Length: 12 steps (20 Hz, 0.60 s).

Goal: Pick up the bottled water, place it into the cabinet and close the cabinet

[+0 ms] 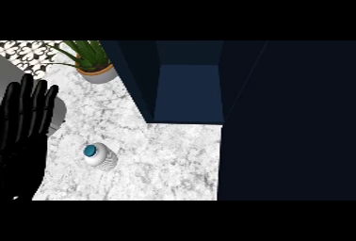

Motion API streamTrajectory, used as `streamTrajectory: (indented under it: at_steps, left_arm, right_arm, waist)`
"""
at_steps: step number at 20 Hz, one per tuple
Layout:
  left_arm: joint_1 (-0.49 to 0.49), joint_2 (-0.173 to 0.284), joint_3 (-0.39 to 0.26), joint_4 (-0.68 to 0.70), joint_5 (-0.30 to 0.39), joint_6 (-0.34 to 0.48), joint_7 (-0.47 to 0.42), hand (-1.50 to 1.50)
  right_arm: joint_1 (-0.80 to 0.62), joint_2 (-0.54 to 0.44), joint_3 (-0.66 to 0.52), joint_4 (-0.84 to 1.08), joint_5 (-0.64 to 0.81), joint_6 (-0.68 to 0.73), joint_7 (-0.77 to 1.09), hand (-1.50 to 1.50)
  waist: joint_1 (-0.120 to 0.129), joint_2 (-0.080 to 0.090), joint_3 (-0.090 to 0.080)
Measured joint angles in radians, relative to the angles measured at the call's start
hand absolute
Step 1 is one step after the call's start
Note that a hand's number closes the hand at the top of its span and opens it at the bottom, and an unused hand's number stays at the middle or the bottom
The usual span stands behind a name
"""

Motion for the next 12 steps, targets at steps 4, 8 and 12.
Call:
streamTrajectory:
  at_steps: [4, 8, 12]
  left_arm:
    - [0.01, 0.041, 0.07, -0.004, 0.054, -0.036, 0.006, -1.5]
    - [0.019, 0.062, 0.131, 0.039, 0.163, -0.071, 0.066, -1.5]
    - [0.052, 0.072, 0.169, 0.034, 0.26, -0.083, 0.157, -1.5]
  right_arm:
    - [0.056, 0.019, 0.011, -0.055, 0.005, -0.005, 0.011, -1.5]
    - [0.132, 0.027, 0.063, -0.1, -0.04, 0.039, 0.045, -1.5]
    - [0.256, 0.013, 0.131, -0.208, -0.11, 0.109, 0.088, -1.5]
  waist:
    - [-0.017, 0.007, -0.006]
    - [-0.023, 0.009, -0.008]
    - [-0.029, 0.008, -0.008]
